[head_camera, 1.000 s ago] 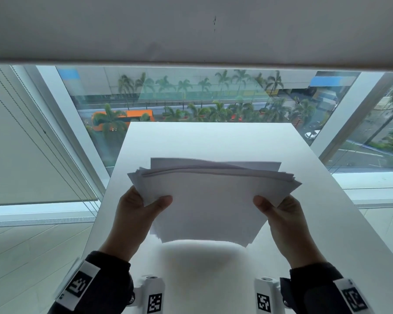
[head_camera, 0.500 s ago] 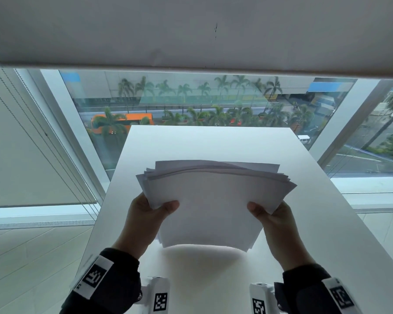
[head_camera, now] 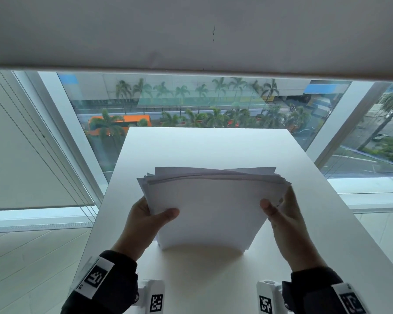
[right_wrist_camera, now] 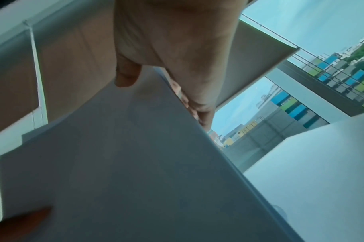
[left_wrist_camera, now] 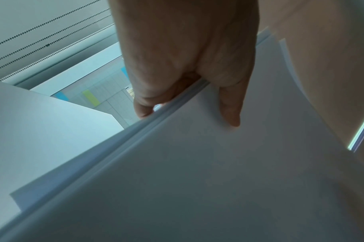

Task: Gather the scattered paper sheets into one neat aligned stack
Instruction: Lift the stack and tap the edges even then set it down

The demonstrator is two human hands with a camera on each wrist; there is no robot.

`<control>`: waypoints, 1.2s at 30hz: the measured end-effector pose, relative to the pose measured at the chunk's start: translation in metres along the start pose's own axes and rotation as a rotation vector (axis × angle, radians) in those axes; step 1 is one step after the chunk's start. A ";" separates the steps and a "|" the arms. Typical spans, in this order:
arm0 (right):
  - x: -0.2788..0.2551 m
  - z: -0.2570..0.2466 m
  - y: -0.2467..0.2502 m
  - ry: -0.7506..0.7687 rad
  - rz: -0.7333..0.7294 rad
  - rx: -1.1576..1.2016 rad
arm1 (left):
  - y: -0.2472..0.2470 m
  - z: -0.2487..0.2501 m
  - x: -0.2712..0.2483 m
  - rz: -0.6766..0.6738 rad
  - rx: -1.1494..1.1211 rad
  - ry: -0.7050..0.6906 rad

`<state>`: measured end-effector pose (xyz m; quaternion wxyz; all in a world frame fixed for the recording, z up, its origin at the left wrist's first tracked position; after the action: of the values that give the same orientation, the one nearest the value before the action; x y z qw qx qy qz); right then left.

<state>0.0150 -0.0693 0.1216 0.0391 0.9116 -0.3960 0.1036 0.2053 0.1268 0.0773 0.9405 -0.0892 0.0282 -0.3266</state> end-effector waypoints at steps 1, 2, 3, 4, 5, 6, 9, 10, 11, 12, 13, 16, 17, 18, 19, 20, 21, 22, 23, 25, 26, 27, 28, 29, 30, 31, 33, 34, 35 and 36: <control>0.002 -0.011 0.005 0.053 0.044 -0.027 | 0.000 0.000 0.001 0.002 0.007 0.000; 0.003 -0.024 0.010 0.100 0.087 -0.025 | 0.001 -0.001 0.001 0.003 0.015 0.001; 0.004 -0.039 0.011 0.147 0.110 -0.042 | 0.002 -0.001 0.002 0.005 0.019 0.003; 0.002 -0.057 0.012 0.202 0.135 -0.118 | 0.003 -0.002 0.002 0.007 0.021 0.005; 0.000 -0.077 0.009 0.274 0.157 -0.269 | 0.003 -0.002 0.002 0.009 0.023 0.007; -0.003 -0.096 0.003 0.365 0.175 -0.462 | 0.004 -0.003 0.002 0.008 0.024 0.008; -0.015 -0.125 -0.026 0.604 0.120 -1.017 | 0.003 -0.004 0.001 0.000 0.018 0.012; -0.016 -0.122 -0.036 0.597 0.050 -1.155 | 0.003 -0.004 0.002 -0.002 0.018 0.012; -0.017 -0.114 -0.044 0.562 -0.032 -1.281 | 0.003 -0.004 0.002 -0.001 0.021 0.012; -0.017 -0.104 -0.047 0.517 -0.109 -1.375 | 0.003 -0.004 0.002 -0.001 0.024 0.012; -0.018 -0.098 -0.047 0.482 -0.157 -1.416 | 0.004 -0.004 0.002 0.000 0.027 0.011; -0.018 -0.105 -0.031 0.406 -0.066 -1.261 | 0.003 -0.004 0.001 -0.008 0.039 0.012; -0.018 -0.109 -0.029 0.396 -0.031 -1.214 | 0.003 -0.004 0.001 -0.011 0.036 0.012; -0.019 -0.111 -0.030 0.382 -0.026 -1.206 | 0.003 -0.005 0.001 -0.012 0.032 0.013; -0.019 -0.106 -0.033 0.366 -0.059 -1.224 | 0.003 -0.005 0.001 -0.010 0.029 0.014; -0.019 -0.099 -0.037 0.353 -0.115 -1.259 | 0.003 -0.005 0.001 -0.010 0.025 0.014; -0.019 -0.091 -0.039 0.348 -0.169 -1.302 | 0.003 -0.005 0.001 -0.009 0.022 0.013; -0.019 -0.085 -0.039 0.350 -0.191 -1.328 | 0.002 -0.005 0.001 -0.011 0.020 0.010; -0.019 -0.085 -0.035 0.348 -0.166 -1.323 | 0.002 -0.005 0.001 -0.011 0.023 0.007; -0.018 -0.093 -0.026 0.324 -0.054 -1.251 | 0.002 -0.005 0.001 -0.005 0.028 0.004; -0.018 -0.096 -0.023 0.323 -0.026 -1.236 | 0.003 -0.005 0.001 -0.001 0.027 0.004; -0.017 -0.095 -0.024 0.322 -0.042 -1.247 | 0.004 -0.005 0.001 0.003 0.027 0.005; -0.018 -0.090 -0.026 0.324 -0.083 -1.274 | 0.004 -0.006 0.001 0.005 0.024 0.005; -0.018 -0.085 -0.027 0.335 -0.124 -1.306 | 0.005 -0.006 0.001 0.004 0.020 0.003; -0.018 -0.082 -0.027 0.354 -0.133 -1.323 | 0.005 -0.006 0.001 -0.001 0.016 0.002; -0.018 -0.082 -0.023 0.361 -0.094 -1.303 | 0.004 -0.005 0.000 -0.008 0.017 0.001; -0.018 -0.092 -0.011 0.358 0.045 -1.212 | 0.004 -0.006 0.000 -0.012 0.019 0.003; -0.019 -0.096 -0.008 0.357 0.087 -1.191 | 0.004 -0.006 0.000 -0.009 0.019 0.006; -0.018 -0.097 -0.009 0.349 0.077 -1.202 | 0.005 -0.007 0.001 -0.005 0.022 0.009; -0.018 -0.093 -0.013 0.333 0.013 -1.234 | 0.005 -0.007 0.001 -0.005 0.022 0.012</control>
<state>-0.0022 -0.0335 0.2088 0.6173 0.6905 -0.3771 -0.0031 0.2081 0.1292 0.0697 0.9405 -0.0771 0.0301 -0.3297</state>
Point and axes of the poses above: each hand's wrist, its own x-axis towards the middle knuckle, its own y-axis out of the back of the hand, z = x × y, the point moved 7 cm from there along x, towards the middle knuckle, and after that the axes turned 3 degrees about -x, right-handed, at the moved point
